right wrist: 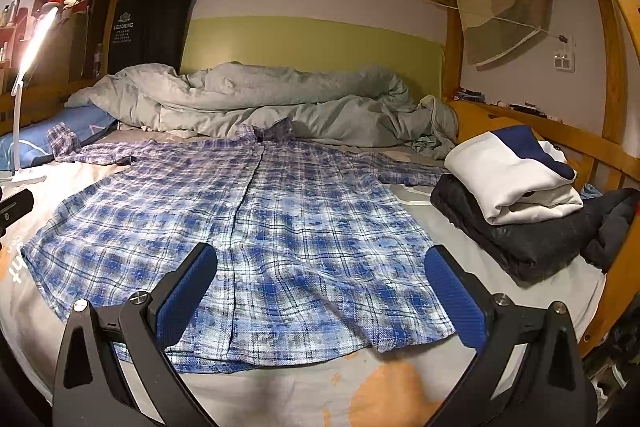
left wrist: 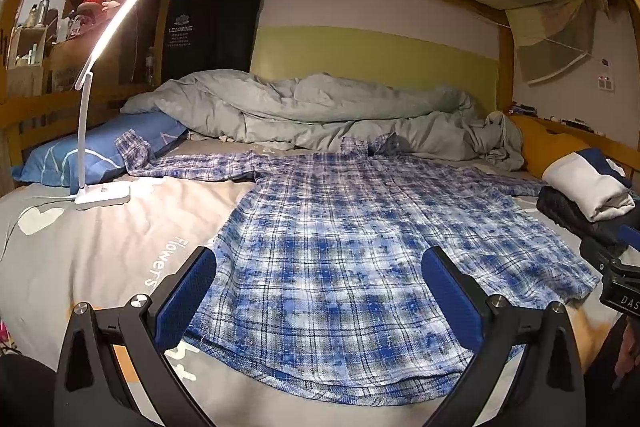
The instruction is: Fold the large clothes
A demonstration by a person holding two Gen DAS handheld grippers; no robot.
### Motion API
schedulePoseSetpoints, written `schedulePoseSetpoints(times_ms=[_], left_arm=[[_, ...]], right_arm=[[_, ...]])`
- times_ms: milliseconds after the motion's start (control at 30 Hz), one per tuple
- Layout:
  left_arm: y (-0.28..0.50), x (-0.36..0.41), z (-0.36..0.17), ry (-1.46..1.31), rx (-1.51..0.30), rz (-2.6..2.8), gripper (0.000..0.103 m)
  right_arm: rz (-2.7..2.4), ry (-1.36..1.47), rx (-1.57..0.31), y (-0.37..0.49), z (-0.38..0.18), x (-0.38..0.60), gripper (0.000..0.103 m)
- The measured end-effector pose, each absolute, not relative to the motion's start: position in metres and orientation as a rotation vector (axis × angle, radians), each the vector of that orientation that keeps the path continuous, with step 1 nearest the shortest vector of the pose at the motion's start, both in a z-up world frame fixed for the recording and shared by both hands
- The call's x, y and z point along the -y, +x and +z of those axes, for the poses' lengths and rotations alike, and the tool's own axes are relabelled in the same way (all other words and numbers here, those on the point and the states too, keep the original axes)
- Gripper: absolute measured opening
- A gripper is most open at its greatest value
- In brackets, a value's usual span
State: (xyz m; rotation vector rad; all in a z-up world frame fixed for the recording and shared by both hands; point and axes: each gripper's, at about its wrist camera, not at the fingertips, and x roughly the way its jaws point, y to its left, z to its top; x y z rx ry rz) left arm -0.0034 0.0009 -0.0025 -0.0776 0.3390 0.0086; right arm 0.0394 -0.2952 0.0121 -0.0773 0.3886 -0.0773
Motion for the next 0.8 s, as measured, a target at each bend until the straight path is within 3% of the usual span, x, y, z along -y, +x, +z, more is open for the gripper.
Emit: schedulePoseSetpoints(times_ms=[800], left_arm=[[-0.0042, -0.0037, -0.0043, -0.074, -0.331, 0.009, 0.103]], right_arm=[[-0.081, -0.08, -0.384, 0.0395, 0.012, 0.2958, 0.103]])
